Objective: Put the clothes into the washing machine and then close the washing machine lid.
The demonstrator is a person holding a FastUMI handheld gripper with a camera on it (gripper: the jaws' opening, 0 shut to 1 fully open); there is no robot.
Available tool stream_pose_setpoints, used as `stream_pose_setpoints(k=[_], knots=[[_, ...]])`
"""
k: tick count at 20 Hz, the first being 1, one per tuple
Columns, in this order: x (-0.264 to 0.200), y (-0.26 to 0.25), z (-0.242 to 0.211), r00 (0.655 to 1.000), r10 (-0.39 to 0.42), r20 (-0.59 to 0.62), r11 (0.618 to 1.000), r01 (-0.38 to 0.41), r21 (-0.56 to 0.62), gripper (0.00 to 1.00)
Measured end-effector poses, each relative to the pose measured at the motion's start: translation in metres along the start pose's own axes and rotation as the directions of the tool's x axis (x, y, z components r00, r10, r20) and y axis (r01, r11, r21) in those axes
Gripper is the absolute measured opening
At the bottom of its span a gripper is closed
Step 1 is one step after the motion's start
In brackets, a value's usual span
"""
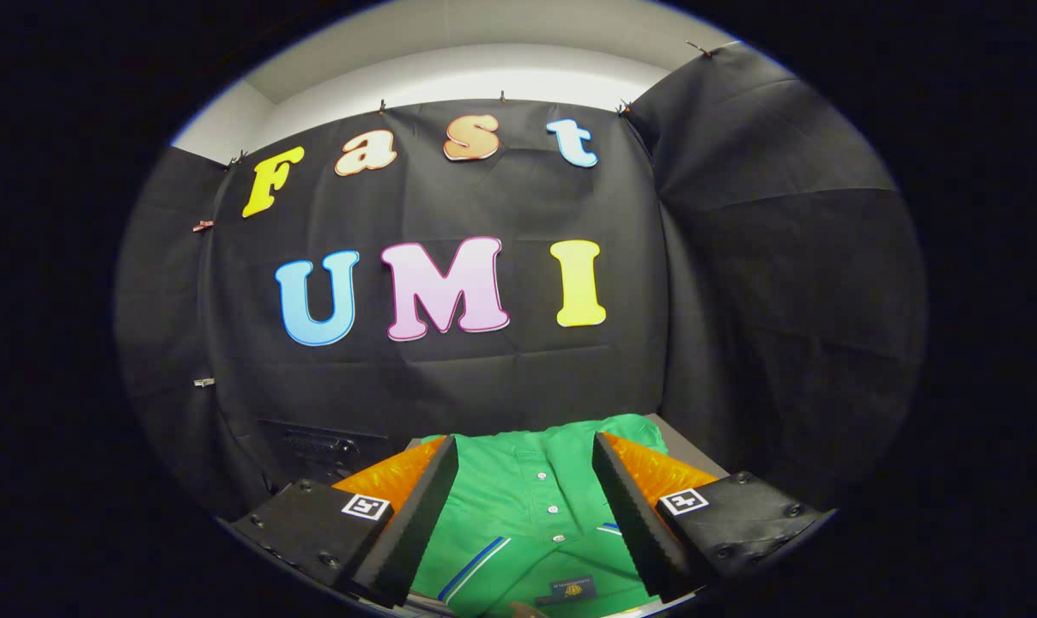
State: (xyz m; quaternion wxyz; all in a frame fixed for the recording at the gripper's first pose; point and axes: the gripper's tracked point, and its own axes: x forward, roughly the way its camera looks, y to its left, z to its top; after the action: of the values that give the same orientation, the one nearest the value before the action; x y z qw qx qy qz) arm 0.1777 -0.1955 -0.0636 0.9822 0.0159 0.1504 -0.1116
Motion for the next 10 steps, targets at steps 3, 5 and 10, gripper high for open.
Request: stream_pose_setpoints(k=[3, 5, 10], knots=[[0.029, -0.011, -0.015, 0.996, -0.015, -0.091, 1.0, 0.014, -0.004, 0.98], [0.046, -0.015, -0.025, 0.989, -0.015, -0.15, 1.0, 0.015, 0.003, 0.99], [0.077, -0.026, -0.063, 0.952, -0.038, -0.302, 0.999, 0.036, -0.011, 0.99]])
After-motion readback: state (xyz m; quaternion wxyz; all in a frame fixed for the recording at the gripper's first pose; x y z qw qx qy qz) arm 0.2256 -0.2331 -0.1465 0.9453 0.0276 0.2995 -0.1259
